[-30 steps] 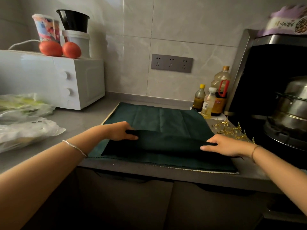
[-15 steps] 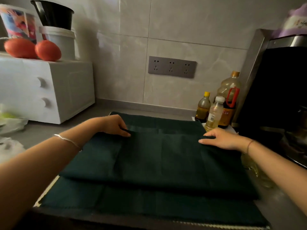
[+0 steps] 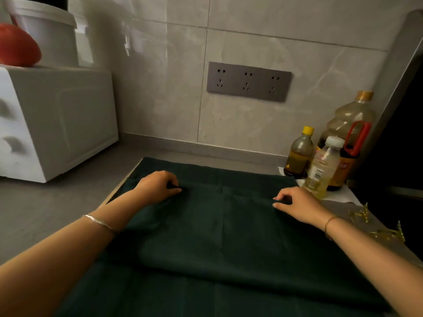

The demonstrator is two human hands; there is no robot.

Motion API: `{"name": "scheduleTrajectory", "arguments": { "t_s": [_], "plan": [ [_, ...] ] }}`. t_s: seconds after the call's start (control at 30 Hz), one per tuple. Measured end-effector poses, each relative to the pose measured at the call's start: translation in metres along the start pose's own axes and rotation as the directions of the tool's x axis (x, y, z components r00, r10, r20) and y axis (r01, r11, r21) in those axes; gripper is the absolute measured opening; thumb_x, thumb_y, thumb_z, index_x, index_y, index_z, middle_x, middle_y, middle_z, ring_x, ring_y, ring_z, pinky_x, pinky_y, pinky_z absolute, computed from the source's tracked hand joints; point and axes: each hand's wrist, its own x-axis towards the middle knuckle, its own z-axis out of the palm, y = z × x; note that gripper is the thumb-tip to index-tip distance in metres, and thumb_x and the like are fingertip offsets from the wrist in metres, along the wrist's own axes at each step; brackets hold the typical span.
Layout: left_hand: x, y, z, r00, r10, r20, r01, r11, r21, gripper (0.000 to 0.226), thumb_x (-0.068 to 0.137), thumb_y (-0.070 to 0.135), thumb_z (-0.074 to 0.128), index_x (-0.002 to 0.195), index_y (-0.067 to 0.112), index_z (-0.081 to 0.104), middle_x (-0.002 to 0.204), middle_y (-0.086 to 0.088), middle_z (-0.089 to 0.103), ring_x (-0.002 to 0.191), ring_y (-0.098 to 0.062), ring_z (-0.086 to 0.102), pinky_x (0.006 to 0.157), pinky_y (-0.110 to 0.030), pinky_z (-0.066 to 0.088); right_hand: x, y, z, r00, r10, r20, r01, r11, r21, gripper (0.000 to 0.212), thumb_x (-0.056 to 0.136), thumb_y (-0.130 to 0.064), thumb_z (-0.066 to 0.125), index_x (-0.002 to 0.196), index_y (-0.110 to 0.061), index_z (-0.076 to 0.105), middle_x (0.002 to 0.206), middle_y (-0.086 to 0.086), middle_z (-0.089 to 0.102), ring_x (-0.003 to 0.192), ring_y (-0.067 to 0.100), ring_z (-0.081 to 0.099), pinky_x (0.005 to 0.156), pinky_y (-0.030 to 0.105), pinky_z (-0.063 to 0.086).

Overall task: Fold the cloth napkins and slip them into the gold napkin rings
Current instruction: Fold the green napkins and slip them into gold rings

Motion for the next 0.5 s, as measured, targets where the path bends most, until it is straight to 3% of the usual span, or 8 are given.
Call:
{"name": "scheduleTrajectory", "arguments": {
  "t_s": [0.2,0.37,0.5],
  "plan": [
    [0.019,-0.007,0.001,0.998,0.037,0.045,-0.039,0.999,0.025,0.009,0.098,0.029,0.047,0.105,0.025,0.052,0.104,-0.002,0.056,0.094,-0.018,0.05,0.085,-0.036,0.045,0.018,0.001,0.006,0.999,-0.004,-0.05,0.005,1.0,0.008,0.004,0.088,-0.029,0.064,0.088,-0.026,0.061,0.105,-0.005,0.063,0.102,0.013,0.058,0.086,0.028,0.049],
    [0.033,-0.005,0.015,0.998,0.013,-0.068,-0.009,0.999,0.052,0.01,0.097,0.031,0.049,0.102,0.022,0.051,0.107,-0.002,0.055,0.09,-0.017,0.051,0.077,-0.031,0.042,0.028,0.002,0.015,0.99,0.041,-0.137,-0.036,0.998,0.045,0.004,0.088,-0.024,0.064,0.09,-0.022,0.061,0.104,-0.001,0.062,0.1,0.016,0.058,0.081,0.027,0.048],
    [0.038,-0.003,0.026,0.989,-0.033,-0.144,0.051,0.992,0.117,0.019,0.096,0.033,0.05,0.11,0.02,0.053,0.114,-0.004,0.054,0.1,-0.019,0.052,0.087,-0.031,0.04,0.027,0.0,0.025,0.977,0.061,-0.205,-0.062,0.998,0.0,0.008,0.088,-0.025,0.064,0.092,-0.02,0.058,0.1,0.0,0.062,0.096,0.019,0.059,0.079,0.03,0.048]
  ]
}}
